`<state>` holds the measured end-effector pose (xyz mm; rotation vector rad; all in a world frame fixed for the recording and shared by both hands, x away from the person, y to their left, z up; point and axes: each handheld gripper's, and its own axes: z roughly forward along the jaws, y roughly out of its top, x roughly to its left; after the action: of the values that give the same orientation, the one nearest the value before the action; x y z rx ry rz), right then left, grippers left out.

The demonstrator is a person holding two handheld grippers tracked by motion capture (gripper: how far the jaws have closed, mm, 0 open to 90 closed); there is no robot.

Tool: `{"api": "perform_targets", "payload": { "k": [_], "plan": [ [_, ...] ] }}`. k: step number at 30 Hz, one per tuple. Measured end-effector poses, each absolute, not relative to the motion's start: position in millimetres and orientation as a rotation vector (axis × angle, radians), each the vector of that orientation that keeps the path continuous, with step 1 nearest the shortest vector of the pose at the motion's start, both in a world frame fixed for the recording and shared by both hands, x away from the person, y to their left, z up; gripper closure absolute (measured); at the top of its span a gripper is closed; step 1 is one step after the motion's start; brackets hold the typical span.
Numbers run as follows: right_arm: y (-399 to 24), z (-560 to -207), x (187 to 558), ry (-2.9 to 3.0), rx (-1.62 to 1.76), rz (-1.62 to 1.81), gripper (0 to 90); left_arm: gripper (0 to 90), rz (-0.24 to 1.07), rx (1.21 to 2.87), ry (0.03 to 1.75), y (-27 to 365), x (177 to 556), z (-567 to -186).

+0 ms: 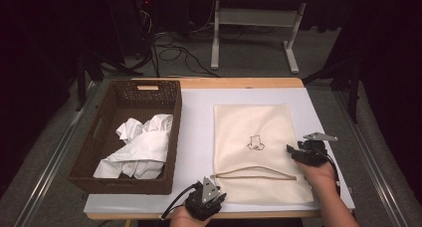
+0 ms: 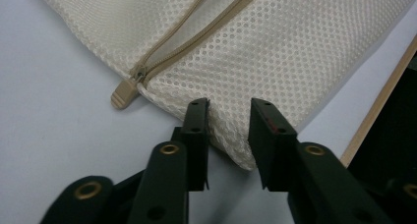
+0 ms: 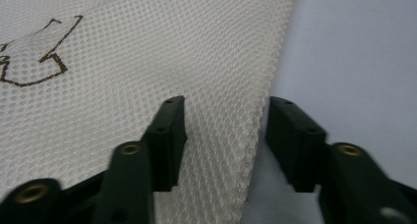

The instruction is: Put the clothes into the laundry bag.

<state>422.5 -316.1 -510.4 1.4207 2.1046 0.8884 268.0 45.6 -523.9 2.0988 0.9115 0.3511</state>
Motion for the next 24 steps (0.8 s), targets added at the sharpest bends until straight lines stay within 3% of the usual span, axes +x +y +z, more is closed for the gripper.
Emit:
{"api": "perform_targets", "payload": {
  "k": [2,3,4,21,24],
  "plan": [
    [-315,-510,420,2.122,1.387,0.894,75.7,83.2,0.344,2.104,0.907,46,269,-524],
    [-315,-510,420,2.122,1.387,0.894,75.7,83.2,0.342,2.108,0.903,47,270,-523],
    [-314,-510,417,2.128,1.369,0.899,86.3,86.4,0.337,2.116,0.898,47,271,-522],
    [-351,-506,369,2.065,1.393,0.910,87.5,86.8,0.418,2.119,0.918,45,309,-520],
    [-354,-506,364,2.051,1.399,0.913,83.0,86.1,0.420,2.124,0.914,44,311,-521]
  ]
}}
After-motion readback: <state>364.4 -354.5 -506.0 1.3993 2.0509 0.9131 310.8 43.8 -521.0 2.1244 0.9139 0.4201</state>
